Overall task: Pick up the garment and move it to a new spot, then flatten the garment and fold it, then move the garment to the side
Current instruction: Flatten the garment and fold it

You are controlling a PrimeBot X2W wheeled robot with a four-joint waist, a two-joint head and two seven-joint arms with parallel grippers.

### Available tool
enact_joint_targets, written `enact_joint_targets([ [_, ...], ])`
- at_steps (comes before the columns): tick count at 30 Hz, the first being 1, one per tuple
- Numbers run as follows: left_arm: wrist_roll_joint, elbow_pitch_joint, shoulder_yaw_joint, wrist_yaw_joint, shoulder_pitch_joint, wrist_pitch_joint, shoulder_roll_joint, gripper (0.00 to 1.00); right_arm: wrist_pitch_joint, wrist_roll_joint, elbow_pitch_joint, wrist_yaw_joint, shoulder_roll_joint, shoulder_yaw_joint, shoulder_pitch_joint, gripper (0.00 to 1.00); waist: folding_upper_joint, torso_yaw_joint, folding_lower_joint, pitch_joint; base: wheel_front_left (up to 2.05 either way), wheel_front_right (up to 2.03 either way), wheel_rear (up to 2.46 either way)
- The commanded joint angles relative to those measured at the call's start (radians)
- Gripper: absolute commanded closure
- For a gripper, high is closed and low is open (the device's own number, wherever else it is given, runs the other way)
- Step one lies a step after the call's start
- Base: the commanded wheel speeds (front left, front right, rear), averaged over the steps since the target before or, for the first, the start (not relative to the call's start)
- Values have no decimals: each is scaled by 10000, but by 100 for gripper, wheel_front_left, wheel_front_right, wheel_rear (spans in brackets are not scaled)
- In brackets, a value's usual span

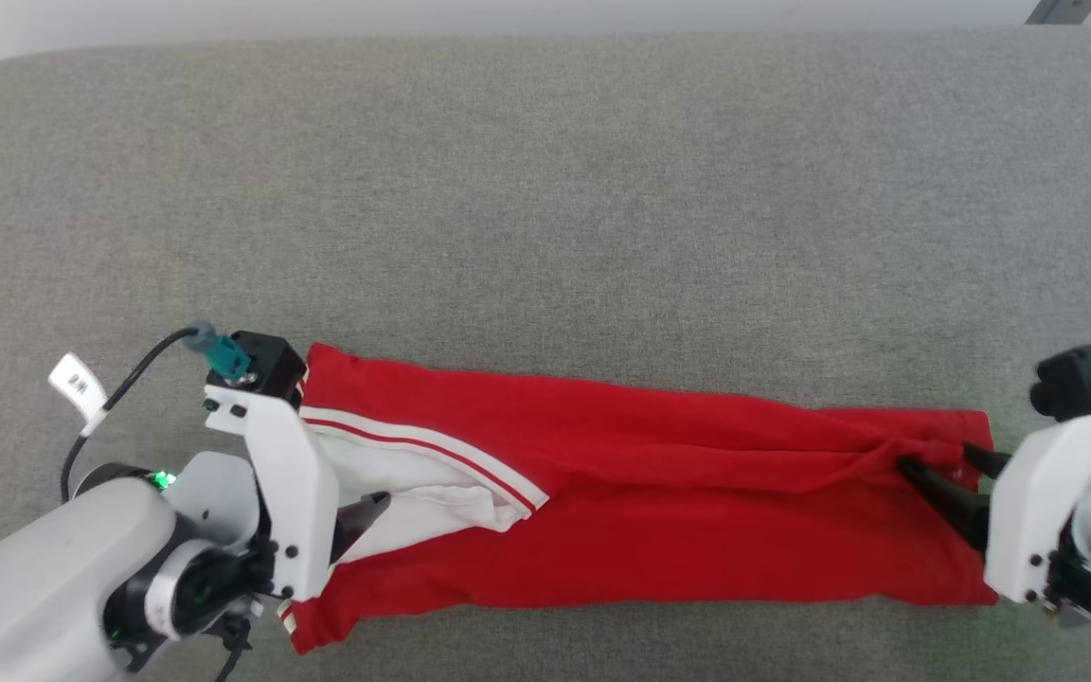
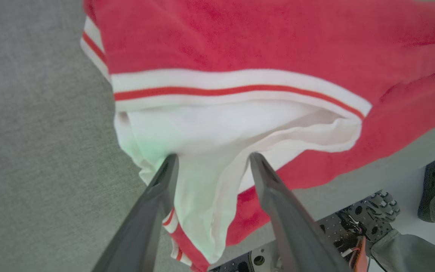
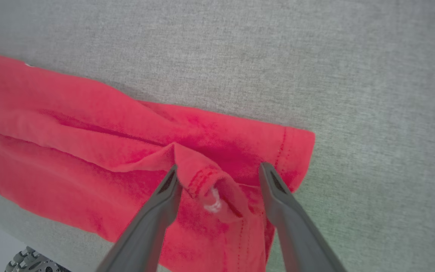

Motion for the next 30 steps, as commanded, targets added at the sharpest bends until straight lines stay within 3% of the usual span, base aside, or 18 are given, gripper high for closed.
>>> enact_joint_targets([
  [1,120,-150,77,-152,192,-291,108,0,-55,83,-159,-4,14,-126,175,0,-1,20,0,-46,0,0,0],
  [7,653,-644,803,-413,822,-2709,565,0,165,-102,-619,-2,21,-1088,819,0,-1,85,0,-177,0,0,0],
  [14,1104,-465,1311,-685,1535,-5049,587,0,389,55,-82,-2,164,-1530,973,0,-1,358,0,-110,0,0,0],
  [22,1453,266,1894,-781,2296,-7602,280,0,310,428,1456,-2,107,-806,340,0,-1,744,0,-2,0,0,0],
  [29,1603,978,2513,-953,3018,-8676,-126,0,632,1204,2978,10,192,395,-190,1,-1,933,0,-11,0,0,0],
  [30,1770,1091,2631,-999,3134,-8723,-188,0,828,1429,3176,12,229,618,-220,51,-1,965,0,-18,0,0,0],
])
